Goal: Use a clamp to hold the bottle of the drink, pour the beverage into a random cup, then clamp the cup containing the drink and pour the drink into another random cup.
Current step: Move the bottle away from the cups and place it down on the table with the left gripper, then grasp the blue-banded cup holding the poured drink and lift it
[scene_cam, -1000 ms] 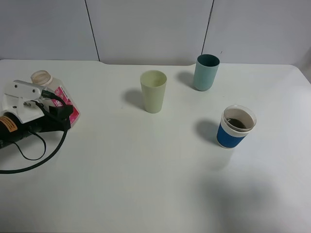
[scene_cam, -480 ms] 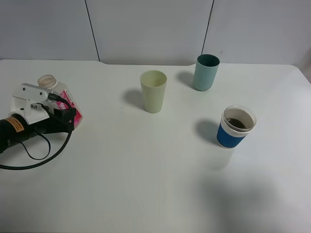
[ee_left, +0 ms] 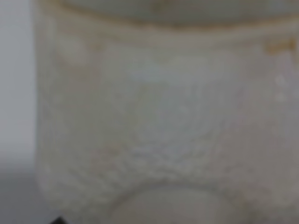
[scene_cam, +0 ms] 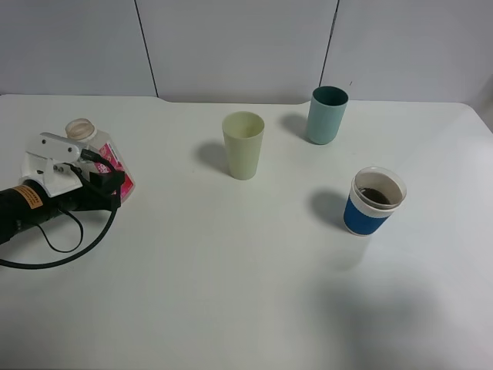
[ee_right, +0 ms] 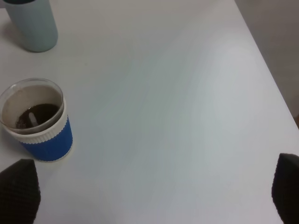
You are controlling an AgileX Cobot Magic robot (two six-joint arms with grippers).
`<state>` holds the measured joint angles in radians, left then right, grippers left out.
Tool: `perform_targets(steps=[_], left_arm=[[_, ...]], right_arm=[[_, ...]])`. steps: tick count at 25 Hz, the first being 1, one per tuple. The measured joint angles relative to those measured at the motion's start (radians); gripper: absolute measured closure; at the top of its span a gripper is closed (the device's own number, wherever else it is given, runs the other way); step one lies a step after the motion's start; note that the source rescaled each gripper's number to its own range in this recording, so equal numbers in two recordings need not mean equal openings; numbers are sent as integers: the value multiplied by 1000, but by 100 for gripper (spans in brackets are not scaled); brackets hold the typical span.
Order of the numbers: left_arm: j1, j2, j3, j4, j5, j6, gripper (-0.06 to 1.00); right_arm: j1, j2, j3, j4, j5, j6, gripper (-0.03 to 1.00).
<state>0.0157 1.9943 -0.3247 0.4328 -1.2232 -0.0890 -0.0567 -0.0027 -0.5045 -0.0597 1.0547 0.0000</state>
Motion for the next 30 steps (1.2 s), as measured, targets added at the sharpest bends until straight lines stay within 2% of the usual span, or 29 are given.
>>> perform_targets(steps=[3,4,5,7,9,11,14,24,30], left_arm=[[0,0,0,1,0,5,92],[0,0,0,1,0,5,85],[0,0,0,1,0,5,72],[0,2,0,1,0,5,37],[0,3,0,0,0,5,11],[0,3,0,0,0,5,0],[0,3,0,1,0,4,-4],[0,-9,5,1,3,-32,-4],[0,-101,80,-8,5,-28,-4]], right_arm=[[0,0,0,0,0,0,-3],[0,0,0,0,0,0,-3],[0,0,0,0,0,0,-3],[0,0,0,0,0,0,-3],[0,0,0,0,0,0,-3],[0,0,0,0,0,0,-3],[0,0,0,0,0,0,-3],[0,0,0,0,0,0,-3],[0,0,0,0,0,0,-3]])
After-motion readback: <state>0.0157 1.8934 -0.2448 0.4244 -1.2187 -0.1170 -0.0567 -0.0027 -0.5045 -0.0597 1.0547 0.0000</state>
